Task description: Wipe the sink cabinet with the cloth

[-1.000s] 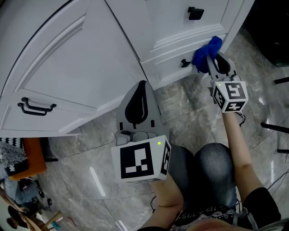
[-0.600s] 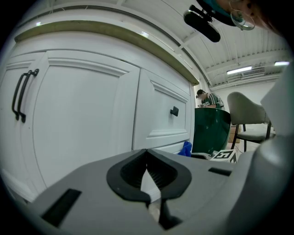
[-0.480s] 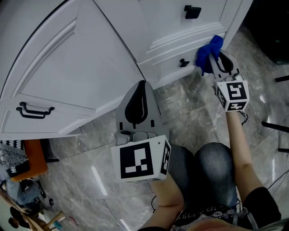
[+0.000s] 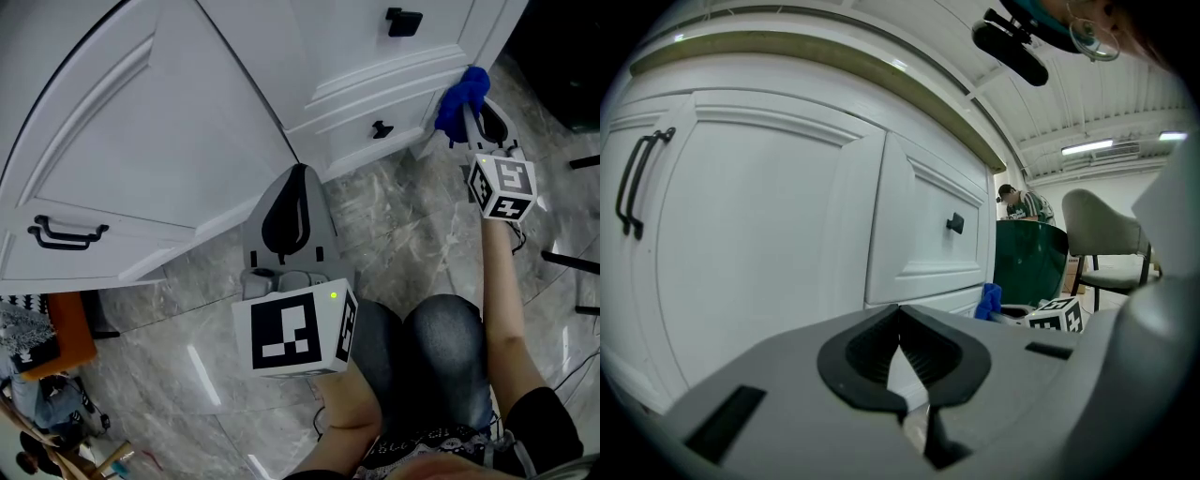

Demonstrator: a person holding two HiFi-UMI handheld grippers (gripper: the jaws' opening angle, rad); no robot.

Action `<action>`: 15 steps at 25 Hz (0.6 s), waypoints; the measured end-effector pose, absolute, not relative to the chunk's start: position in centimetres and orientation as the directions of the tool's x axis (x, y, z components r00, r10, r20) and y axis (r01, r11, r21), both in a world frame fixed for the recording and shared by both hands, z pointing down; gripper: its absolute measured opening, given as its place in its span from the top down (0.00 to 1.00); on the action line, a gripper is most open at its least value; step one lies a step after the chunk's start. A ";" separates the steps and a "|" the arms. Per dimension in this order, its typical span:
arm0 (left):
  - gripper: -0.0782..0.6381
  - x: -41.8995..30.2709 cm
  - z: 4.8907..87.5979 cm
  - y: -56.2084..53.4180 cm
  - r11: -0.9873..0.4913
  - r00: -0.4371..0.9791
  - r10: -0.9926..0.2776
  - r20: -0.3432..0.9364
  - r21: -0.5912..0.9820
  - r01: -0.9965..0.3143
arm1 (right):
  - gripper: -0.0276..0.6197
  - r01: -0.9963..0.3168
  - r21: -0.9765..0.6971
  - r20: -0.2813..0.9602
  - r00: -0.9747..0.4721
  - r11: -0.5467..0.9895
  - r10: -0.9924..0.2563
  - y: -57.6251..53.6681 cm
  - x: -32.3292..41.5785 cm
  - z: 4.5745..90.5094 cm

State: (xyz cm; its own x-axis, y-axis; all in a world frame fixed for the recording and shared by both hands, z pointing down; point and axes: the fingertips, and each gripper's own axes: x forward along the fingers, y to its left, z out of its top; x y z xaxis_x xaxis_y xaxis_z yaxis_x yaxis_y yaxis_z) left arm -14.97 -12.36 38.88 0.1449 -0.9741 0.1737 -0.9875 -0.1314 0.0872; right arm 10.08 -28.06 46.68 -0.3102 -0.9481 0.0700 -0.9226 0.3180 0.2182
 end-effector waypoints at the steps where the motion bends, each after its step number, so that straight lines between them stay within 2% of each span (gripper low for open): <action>1: 0.88 -15.0 38.9 -12.4 -0.131 0.144 -0.974 0.173 0.088 -0.987 | 0.84 -0.926 0.214 0.067 -0.303 0.310 -0.951 -28.1 10.3 46.7; 15: 0.88 -14.7 38.5 -12.2 -0.129 0.140 -0.976 0.169 0.078 -0.989 | 0.84 -0.933 0.217 0.036 -0.286 0.287 -0.958 -28.0 10.3 46.7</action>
